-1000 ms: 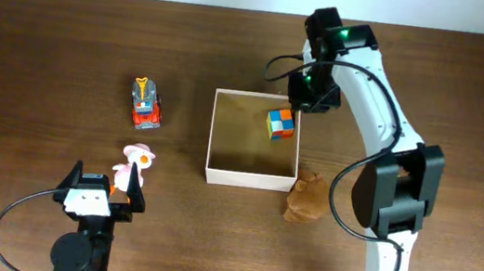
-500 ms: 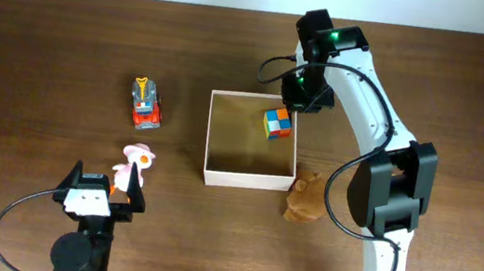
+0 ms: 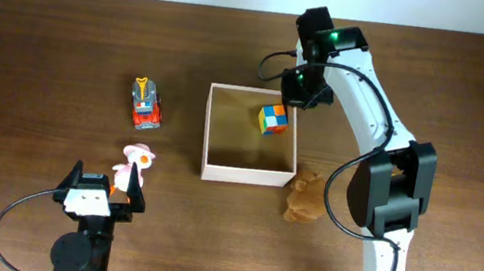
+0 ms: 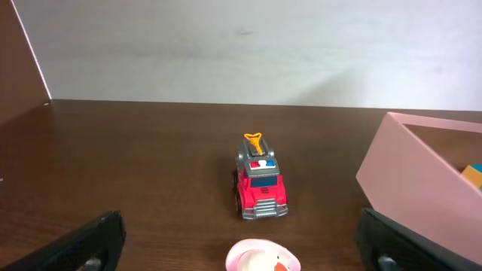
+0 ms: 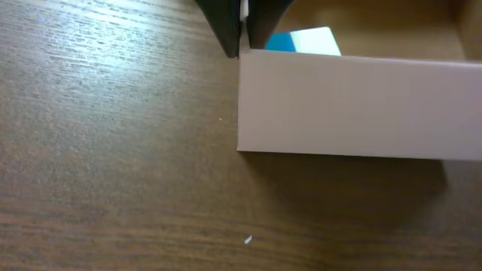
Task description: Pack container
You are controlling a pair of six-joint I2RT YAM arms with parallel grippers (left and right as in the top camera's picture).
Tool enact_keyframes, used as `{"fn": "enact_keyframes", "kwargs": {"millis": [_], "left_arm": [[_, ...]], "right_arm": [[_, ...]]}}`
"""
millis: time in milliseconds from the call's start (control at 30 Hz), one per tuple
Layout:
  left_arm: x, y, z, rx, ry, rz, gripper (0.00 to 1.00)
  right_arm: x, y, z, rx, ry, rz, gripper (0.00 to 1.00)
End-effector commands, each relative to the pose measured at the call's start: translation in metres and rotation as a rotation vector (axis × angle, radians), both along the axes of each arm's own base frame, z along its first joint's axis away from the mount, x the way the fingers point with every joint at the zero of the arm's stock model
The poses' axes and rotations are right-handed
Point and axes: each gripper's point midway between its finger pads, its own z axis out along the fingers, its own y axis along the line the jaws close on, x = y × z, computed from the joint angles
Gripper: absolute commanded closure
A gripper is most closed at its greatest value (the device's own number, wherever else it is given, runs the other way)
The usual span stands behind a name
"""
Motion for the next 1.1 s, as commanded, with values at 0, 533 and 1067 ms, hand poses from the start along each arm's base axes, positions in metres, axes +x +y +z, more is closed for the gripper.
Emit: {"fn": "enact_keyframes", "kwargs": {"millis": [0, 533, 1067], "left_arm": [[0.000, 0.000, -0.001, 0.015, -0.003, -0.005, 0.01], [0.000, 0.000, -0.001, 0.015, -0.003, -0.005, 0.01], [0.000, 0.000, -0.001, 0.015, -0.003, -0.005, 0.01]], "right_arm": [[0.001, 0.004, -0.005, 0.005, 0.004, -0.017, 0.96], [0.009, -0.004, -0.005, -0.034, -0.032, -0.051, 0.80], [0.015, 0.003, 0.014, 0.009, -0.061, -0.048, 0.42]]}}
